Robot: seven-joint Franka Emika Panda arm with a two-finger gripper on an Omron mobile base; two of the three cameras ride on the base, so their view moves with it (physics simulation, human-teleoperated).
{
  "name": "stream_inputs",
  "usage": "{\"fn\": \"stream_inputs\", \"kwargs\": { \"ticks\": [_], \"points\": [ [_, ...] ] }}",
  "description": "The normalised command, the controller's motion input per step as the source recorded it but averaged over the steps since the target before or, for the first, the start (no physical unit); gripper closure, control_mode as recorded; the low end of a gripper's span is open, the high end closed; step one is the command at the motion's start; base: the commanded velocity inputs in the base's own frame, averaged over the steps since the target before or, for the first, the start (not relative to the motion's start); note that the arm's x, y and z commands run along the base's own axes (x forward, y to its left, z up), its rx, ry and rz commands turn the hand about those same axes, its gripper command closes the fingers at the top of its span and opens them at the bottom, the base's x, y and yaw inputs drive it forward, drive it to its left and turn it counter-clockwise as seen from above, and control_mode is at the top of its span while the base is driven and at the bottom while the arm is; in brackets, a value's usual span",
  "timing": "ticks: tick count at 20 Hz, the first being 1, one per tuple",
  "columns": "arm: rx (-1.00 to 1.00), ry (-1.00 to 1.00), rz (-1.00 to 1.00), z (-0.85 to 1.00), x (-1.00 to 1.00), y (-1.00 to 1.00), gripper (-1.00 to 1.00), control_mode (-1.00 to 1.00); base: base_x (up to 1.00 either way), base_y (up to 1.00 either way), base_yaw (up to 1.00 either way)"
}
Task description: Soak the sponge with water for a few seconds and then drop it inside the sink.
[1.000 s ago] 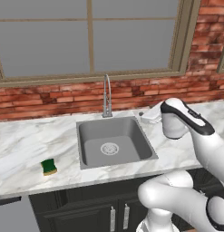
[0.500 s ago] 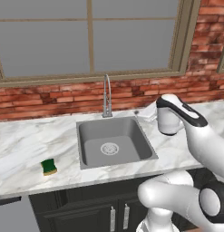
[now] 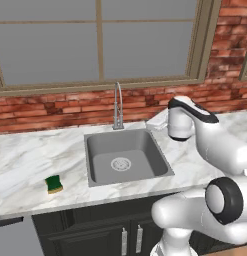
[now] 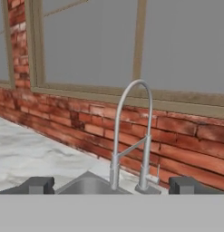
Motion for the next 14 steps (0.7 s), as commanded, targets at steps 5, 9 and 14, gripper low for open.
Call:
{"fn": "stream_inputs", "kwargs": {
  "ticks": [5, 9, 14],
  "points": [
    [0.0, 0.0, 0.03, -0.06, 0.25, -0.01, -1.0, -1.0, 0.0, 0.0, 0.0],
    [0.0, 0.0, 0.03, -0.09, 0.27, 0.0, -1.0, -1.0, 0.0, 0.0, 0.0],
    [0.0, 0.0, 0.03, -0.15, 0.21, 0.0, -1.0, -1.0, 0.0, 0.0, 0.0]
  ]
}}
